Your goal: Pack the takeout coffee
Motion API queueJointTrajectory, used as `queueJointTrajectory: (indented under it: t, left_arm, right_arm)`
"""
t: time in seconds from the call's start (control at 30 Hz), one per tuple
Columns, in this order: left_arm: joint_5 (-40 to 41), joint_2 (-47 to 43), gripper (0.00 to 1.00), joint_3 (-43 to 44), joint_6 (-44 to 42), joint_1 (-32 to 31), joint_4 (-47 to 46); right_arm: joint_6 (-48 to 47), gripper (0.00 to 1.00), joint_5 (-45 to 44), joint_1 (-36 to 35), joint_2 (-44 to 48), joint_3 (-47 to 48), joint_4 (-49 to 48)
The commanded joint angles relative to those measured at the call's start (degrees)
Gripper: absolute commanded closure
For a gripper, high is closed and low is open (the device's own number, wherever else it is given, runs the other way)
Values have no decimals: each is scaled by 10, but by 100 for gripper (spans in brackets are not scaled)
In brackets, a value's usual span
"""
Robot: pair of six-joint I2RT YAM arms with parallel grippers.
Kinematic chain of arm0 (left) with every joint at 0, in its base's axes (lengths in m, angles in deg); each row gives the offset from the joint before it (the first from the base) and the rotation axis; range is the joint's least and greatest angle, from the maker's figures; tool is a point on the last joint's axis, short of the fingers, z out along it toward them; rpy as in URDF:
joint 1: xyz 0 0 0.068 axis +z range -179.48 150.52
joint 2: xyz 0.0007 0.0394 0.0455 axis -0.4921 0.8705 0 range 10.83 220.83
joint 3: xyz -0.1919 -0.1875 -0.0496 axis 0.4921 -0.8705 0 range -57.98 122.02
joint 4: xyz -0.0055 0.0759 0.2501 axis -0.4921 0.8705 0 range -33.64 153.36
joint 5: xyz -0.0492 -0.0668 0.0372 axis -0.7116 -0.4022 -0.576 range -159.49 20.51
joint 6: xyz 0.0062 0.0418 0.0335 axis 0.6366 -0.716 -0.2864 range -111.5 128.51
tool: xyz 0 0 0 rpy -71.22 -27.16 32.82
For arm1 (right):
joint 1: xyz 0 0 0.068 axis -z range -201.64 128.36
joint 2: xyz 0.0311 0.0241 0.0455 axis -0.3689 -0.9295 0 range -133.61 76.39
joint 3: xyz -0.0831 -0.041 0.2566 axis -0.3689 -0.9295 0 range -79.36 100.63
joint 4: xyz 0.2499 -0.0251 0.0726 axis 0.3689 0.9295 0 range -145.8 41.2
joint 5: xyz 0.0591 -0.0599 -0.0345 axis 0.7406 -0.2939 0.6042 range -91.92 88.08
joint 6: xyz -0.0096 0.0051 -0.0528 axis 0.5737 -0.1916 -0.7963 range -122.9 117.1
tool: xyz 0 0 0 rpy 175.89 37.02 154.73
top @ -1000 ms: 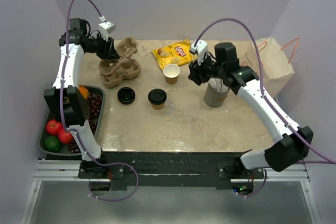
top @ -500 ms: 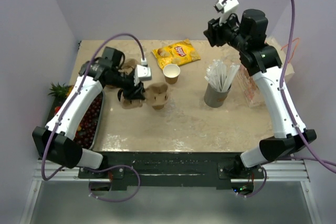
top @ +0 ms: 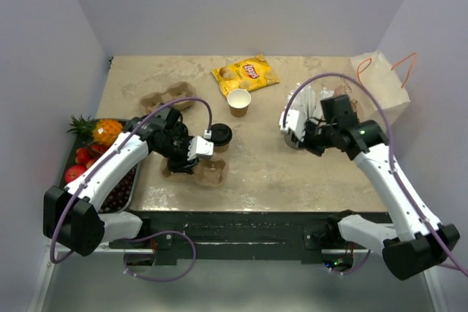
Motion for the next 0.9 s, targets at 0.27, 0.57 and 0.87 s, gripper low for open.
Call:
queueJointTrajectory:
  t: [0.27, 0.57, 0.87]
  left_arm:
    - [0, 14, 94, -39, 40, -2, -126]
    - [3, 19, 93, -35, 69, -2, -136]
    - [13, 16, 93, -49, 69, -4, -120]
  right_arm:
    - [-393, 100, -212, -19, -17, -233, -170]
    - [-443, 100, -236, -20, -161, -229, -291]
    - [-463, 100, -241, -19, -256, -205, -360]
